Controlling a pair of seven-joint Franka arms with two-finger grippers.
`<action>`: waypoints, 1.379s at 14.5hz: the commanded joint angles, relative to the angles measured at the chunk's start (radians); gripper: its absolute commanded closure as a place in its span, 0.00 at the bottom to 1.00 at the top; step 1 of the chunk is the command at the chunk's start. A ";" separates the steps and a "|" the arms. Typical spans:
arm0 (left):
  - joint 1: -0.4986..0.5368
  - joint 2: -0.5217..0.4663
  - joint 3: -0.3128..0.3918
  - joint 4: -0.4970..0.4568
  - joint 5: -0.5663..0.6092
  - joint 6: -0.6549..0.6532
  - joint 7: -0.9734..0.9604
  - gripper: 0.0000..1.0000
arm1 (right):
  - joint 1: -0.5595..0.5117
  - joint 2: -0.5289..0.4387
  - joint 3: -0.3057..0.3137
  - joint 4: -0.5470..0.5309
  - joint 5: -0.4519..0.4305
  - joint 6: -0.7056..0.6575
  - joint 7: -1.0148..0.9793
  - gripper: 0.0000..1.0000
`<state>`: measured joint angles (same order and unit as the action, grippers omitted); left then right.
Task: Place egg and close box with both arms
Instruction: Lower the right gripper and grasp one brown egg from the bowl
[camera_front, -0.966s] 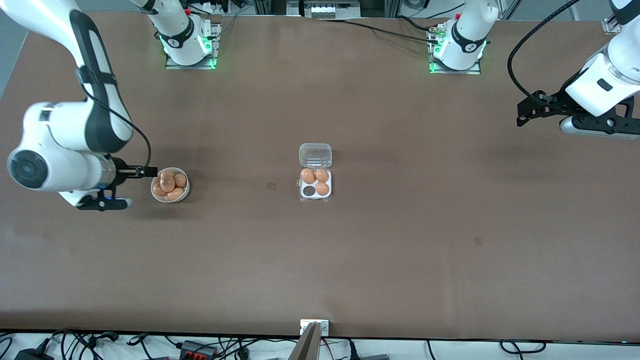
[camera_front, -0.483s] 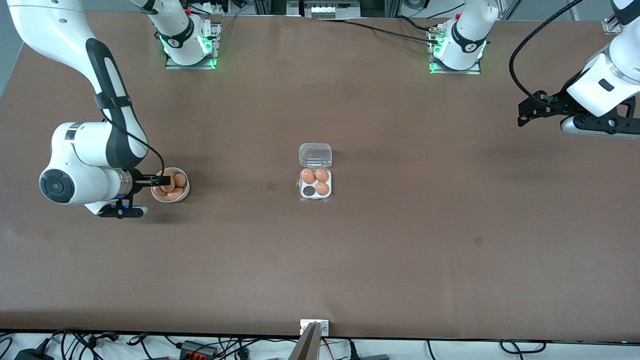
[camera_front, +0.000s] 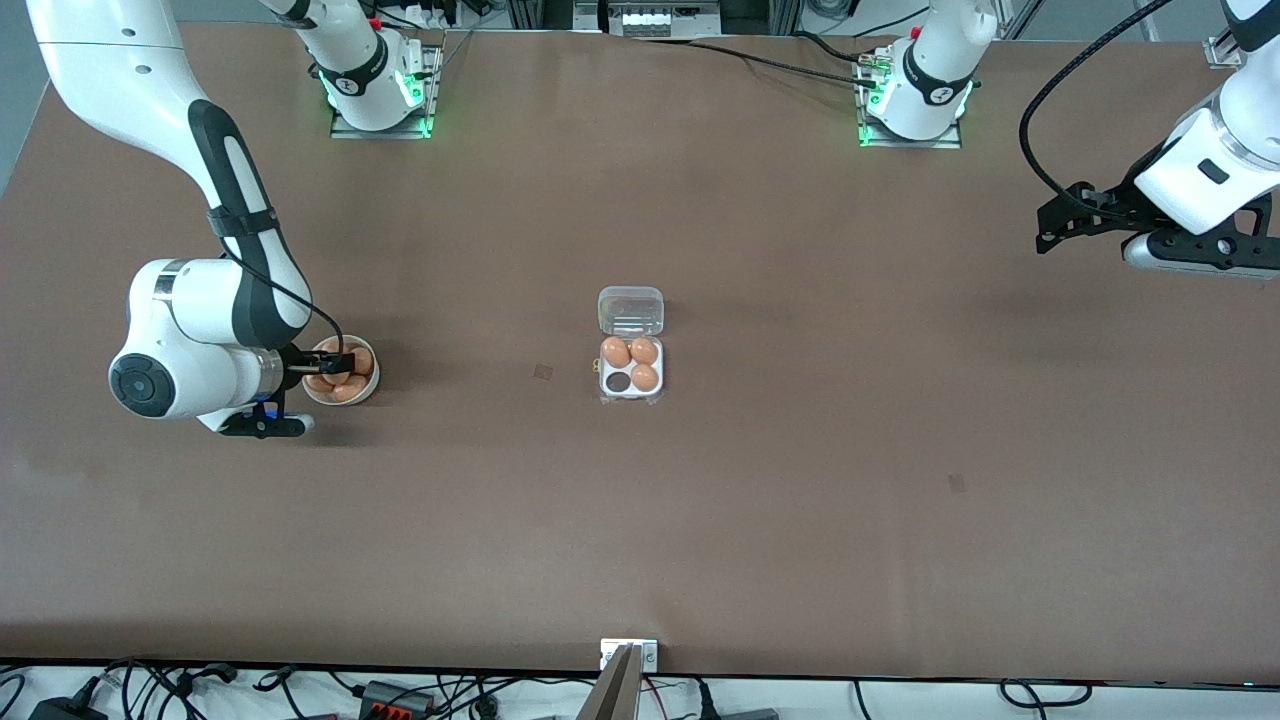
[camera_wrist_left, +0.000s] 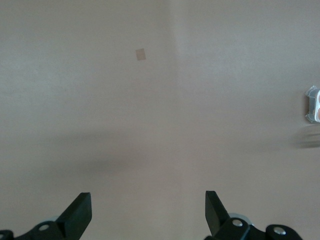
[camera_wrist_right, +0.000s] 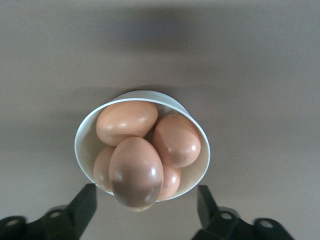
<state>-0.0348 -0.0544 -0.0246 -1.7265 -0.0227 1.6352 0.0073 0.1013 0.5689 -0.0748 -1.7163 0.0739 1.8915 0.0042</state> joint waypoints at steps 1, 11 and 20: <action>-0.002 0.016 0.003 0.030 0.017 -0.021 0.016 0.00 | 0.017 0.002 0.000 0.007 0.014 0.000 0.013 0.25; -0.002 0.016 0.002 0.030 0.017 -0.021 0.014 0.00 | 0.015 0.016 0.000 0.014 0.014 0.017 0.010 0.43; -0.002 0.016 0.003 0.030 0.017 -0.021 0.016 0.00 | 0.011 0.013 -0.002 0.050 0.014 0.009 -0.009 1.00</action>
<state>-0.0348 -0.0543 -0.0246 -1.7265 -0.0227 1.6350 0.0073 0.1157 0.5746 -0.0753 -1.7064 0.0740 1.9081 0.0054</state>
